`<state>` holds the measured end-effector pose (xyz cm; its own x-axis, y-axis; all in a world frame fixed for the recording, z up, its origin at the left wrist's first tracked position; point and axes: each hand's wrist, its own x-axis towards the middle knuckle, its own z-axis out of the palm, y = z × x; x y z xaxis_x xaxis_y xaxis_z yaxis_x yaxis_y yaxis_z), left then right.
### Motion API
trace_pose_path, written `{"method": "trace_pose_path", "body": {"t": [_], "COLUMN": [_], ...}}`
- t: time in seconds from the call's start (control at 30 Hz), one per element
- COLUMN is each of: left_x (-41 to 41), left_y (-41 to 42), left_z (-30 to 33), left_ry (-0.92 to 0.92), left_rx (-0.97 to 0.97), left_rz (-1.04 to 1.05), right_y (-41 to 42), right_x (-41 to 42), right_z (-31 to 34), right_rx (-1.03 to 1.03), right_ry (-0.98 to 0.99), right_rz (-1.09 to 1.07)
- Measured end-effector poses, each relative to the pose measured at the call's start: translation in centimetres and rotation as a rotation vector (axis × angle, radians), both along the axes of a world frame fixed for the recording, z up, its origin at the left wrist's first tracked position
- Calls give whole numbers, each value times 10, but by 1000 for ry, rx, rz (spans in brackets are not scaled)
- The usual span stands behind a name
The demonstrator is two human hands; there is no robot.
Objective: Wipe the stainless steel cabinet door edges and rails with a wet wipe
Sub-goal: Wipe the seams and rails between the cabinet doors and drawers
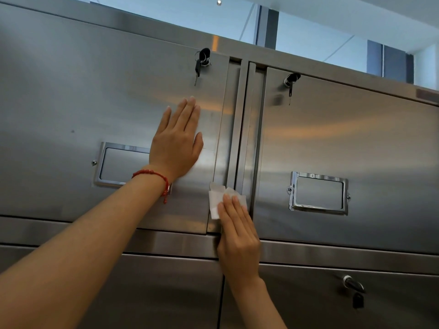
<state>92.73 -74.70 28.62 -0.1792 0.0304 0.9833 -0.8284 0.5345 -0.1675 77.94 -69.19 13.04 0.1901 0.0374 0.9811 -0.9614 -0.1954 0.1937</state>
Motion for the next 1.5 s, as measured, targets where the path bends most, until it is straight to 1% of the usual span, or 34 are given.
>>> {"method": "trace_pose_path", "body": {"t": [0.3, 0.5, 0.83, 0.97, 1.2, 1.3, 1.5], "left_x": [3, 6, 5, 2, -3, -7, -23], "left_y": [2, 13, 50, 58, 68, 76, 102], "left_z": [-2, -24, -63, -82, -119, -135, -169], "left_ry": [-59, -84, -137, -165, -185, -177, -155], "left_rx": [49, 109, 135, 149, 172, 212, 288], "left_rz": [34, 14, -155, -179, -155, -138, -97], "right_y": [11, 22, 47, 56, 77, 89, 117], "right_x": [-2, 0, 13, 11, 2, -4, -20], "right_z": [-6, -2, -4, -13, -27, -32, -52], "right_rx": [36, 77, 30, 35, 19, 62, 79], "right_ry": [11, 18, -45, -47, -59, -72, -92], "right_rz": [4, -21, -57, -75, -79, -59, 1]}}
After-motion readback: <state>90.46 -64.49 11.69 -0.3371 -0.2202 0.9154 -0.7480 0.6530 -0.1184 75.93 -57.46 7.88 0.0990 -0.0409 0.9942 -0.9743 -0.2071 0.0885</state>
